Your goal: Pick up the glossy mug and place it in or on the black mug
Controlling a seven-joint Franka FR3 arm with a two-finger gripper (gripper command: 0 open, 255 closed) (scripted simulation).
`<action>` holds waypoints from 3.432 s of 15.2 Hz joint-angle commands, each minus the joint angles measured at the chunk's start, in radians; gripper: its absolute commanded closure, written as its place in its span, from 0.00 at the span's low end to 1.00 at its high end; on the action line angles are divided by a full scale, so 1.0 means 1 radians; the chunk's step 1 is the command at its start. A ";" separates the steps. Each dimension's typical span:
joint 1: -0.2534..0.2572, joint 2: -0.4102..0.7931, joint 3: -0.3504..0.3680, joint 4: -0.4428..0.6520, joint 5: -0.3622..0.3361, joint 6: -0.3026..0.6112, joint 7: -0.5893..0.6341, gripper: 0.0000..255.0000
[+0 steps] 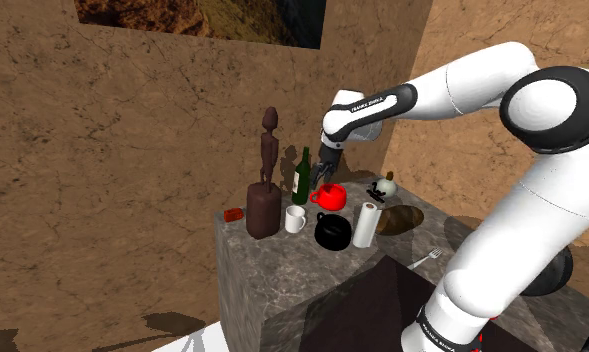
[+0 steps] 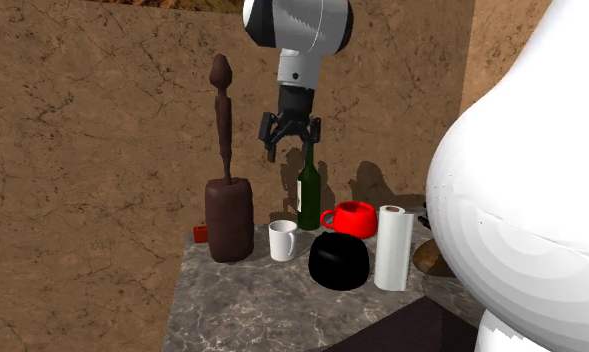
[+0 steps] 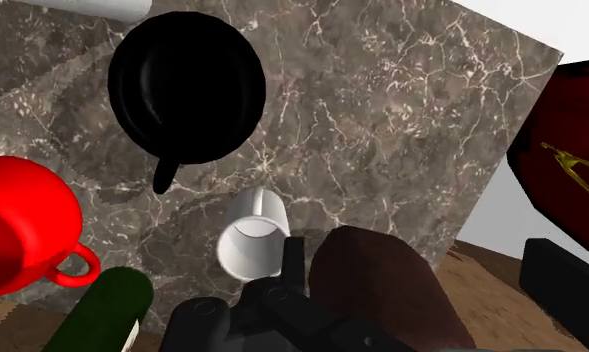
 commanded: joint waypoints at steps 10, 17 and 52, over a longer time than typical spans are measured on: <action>-0.040 0.419 -0.022 0.227 0.086 0.148 -0.155 0.00; -0.088 0.693 -0.006 0.455 0.120 0.171 -0.216 0.00; -0.115 0.884 0.008 0.629 0.130 0.178 -0.235 1.00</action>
